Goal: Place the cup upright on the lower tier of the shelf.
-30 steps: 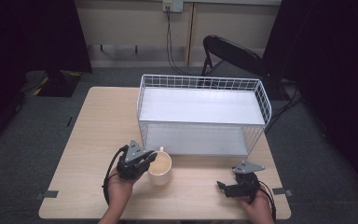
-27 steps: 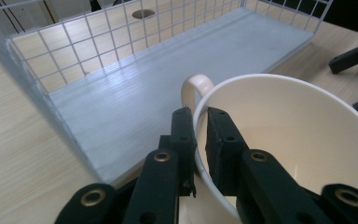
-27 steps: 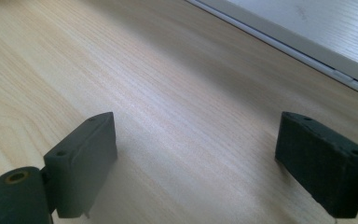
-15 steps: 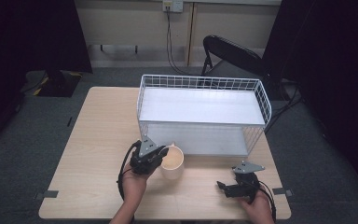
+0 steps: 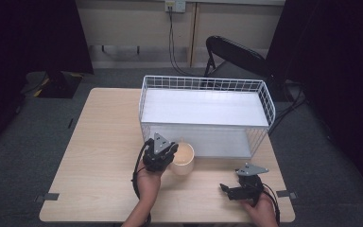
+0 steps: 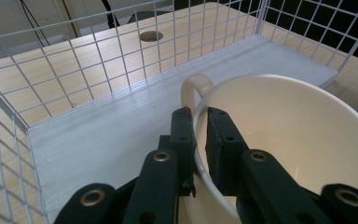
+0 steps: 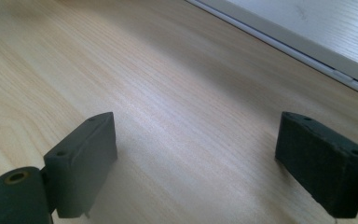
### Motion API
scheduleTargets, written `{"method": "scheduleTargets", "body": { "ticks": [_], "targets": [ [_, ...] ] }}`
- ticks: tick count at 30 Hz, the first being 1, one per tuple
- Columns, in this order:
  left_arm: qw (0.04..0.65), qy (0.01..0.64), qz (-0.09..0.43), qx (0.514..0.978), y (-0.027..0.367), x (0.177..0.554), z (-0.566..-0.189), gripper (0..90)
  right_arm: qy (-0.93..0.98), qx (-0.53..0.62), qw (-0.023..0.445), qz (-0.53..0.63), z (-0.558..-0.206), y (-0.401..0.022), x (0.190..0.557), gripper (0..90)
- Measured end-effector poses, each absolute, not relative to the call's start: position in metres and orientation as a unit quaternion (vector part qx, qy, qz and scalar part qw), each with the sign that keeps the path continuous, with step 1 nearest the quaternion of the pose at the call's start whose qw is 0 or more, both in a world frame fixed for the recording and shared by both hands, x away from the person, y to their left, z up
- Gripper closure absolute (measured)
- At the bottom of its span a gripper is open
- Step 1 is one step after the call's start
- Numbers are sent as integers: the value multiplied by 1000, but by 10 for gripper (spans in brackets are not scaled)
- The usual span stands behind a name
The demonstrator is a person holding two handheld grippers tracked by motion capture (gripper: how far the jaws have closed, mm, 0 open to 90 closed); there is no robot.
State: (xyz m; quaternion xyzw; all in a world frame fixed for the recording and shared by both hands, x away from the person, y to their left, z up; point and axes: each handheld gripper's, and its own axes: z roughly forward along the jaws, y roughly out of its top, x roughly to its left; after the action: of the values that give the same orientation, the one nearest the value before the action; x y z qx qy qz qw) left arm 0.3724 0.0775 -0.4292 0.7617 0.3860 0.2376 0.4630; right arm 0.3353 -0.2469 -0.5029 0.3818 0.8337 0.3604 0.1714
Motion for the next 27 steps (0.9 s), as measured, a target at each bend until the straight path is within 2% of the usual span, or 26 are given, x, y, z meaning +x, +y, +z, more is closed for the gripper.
{"method": "scheduleTargets", "body": {
  "ticks": [15,27],
  "targets": [
    [448,412,258,750,56,386,-432,818,834,382,171,360,-503,-247,335,120],
    [438,435,270,739,56,392,-435,818,834,382,171,360,-503,-247,335,120]
  ]
}}
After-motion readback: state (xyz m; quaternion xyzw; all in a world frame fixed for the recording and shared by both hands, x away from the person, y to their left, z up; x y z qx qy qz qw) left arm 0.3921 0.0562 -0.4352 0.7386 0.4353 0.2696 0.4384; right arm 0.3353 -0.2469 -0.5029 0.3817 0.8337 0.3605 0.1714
